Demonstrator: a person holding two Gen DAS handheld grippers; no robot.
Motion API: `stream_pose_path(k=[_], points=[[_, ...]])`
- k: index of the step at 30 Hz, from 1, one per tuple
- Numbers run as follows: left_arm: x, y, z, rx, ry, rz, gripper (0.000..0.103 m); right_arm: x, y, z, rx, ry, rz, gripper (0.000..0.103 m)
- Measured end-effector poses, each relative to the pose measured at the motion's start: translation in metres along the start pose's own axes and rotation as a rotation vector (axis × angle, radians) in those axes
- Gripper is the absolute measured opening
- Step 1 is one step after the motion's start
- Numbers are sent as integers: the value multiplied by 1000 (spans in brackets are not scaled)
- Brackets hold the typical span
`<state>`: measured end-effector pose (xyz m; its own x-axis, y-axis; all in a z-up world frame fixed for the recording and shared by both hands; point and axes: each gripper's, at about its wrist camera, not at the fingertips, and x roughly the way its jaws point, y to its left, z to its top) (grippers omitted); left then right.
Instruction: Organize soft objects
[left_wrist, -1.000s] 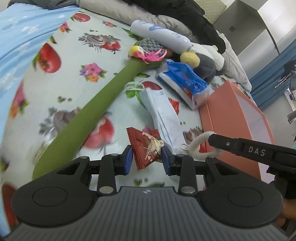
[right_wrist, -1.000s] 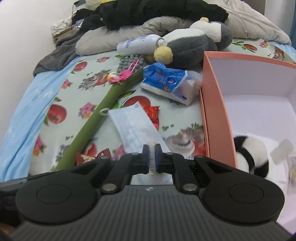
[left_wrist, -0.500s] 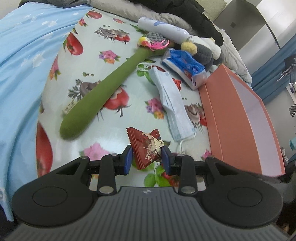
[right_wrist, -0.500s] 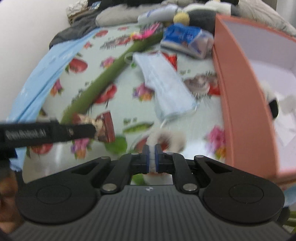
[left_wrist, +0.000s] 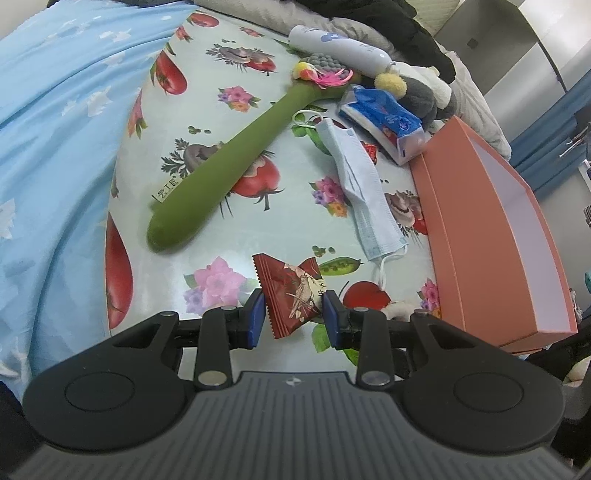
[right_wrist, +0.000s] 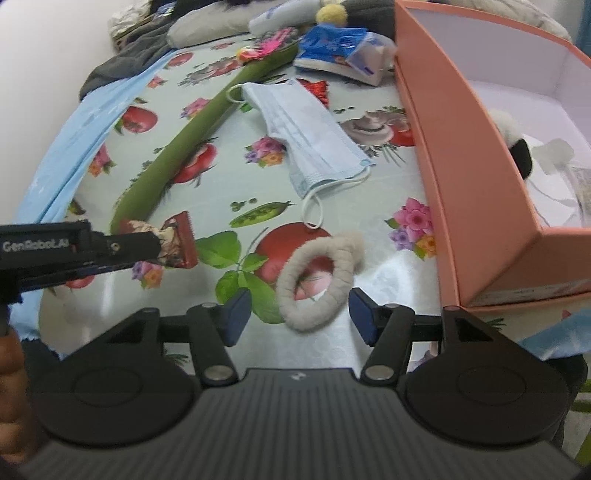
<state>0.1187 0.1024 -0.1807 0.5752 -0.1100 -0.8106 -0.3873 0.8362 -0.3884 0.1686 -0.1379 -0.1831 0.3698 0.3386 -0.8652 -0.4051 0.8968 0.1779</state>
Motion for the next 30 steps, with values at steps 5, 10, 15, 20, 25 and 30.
stream_pose_path(k=[5, 10, 15, 20, 25, 30], points=[[3, 1, 1, 7, 8, 8, 39, 11, 3, 2, 3, -2, -26, 61], [8, -1, 2, 13, 19, 13, 39, 24, 10, 6, -45, -16, -58, 61], [13, -4, 4, 26, 27, 21, 39, 34, 16, 8, -114, -37, -83, 56], [16, -6, 7, 44, 30, 33, 39, 38, 17, 10, -137, -43, -91, 21], [16, -7, 10, 52, 25, 34, 39, 36, 16, 15, -139, -38, -93, 16], [6, -13, 12, 61, 1, 23, 39, 18, 15, 19, -132, -69, -77, 16]])
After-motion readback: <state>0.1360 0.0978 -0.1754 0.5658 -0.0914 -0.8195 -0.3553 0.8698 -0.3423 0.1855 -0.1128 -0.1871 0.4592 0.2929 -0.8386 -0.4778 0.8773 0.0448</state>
